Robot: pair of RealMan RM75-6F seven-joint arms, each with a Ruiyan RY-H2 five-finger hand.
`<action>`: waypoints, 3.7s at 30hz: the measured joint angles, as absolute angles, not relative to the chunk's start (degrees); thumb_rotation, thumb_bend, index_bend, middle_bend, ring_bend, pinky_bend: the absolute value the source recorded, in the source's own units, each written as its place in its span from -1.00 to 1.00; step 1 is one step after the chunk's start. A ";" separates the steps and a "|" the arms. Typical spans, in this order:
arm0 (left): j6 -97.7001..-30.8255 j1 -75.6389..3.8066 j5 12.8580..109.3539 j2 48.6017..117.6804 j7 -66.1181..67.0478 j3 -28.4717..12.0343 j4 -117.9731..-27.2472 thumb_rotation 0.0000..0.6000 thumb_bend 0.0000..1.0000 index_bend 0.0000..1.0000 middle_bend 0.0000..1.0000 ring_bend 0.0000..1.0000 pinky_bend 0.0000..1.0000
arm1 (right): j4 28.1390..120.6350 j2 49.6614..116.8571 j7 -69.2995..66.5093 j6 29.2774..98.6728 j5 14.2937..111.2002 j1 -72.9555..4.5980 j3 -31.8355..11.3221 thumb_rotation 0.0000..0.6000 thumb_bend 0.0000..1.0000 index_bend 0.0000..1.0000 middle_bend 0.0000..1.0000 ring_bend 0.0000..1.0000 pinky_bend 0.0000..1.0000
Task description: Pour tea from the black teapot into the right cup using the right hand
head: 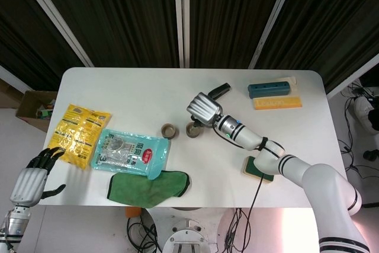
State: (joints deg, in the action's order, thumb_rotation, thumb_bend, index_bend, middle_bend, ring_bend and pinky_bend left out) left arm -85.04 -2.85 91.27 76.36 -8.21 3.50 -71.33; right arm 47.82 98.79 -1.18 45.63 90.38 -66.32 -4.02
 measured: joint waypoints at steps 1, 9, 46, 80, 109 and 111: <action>-85.05 -2.85 91.27 76.37 -8.23 3.50 -71.31 1.00 -0.74 -0.65 -0.83 -0.85 -0.53 | 47.90 98.75 -1.06 45.60 90.34 -66.32 -4.04 0.62 -0.56 1.00 1.00 1.00 0.85; -84.93 -2.85 91.19 76.39 -8.39 3.50 -71.14 1.00 -0.74 -0.65 -0.83 -0.85 -0.53 | 48.35 98.43 0.03 45.30 90.01 -66.34 -4.21 0.66 -0.55 1.00 1.00 1.00 0.85; -84.88 -2.67 91.08 76.74 -9.08 3.57 -70.29 1.00 -0.74 -0.65 -0.83 -0.85 -0.54 | 49.33 98.41 4.11 43.87 89.37 -66.90 -4.42 0.85 -0.54 1.00 1.00 1.00 0.85; -84.99 -2.67 91.08 76.76 -8.91 3.51 -70.38 1.00 -0.74 -0.65 -0.83 -0.85 -0.53 | 50.60 97.94 6.43 43.12 88.65 -67.36 -4.98 1.00 -0.53 1.00 1.00 1.00 0.85; -85.19 -2.74 91.35 76.49 -8.10 3.52 -71.18 1.00 -0.74 -0.65 -0.83 -0.85 -0.53 | 54.73 95.29 -8.14 51.92 85.14 -62.87 -9.97 1.00 -0.53 1.00 1.00 1.00 0.85; -85.23 -2.74 91.36 76.52 -8.02 3.49 -71.24 1.00 -0.74 -0.65 -0.83 -0.85 -0.53 | 55.84 94.31 -9.23 53.01 84.71 -62.08 -10.47 1.00 -0.53 1.00 1.00 1.00 0.85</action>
State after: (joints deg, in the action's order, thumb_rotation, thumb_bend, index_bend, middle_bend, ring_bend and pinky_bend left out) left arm -85.23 -2.74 91.36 76.52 -8.02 3.49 -71.24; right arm 55.84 94.31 -9.23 53.01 84.71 -62.08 -10.47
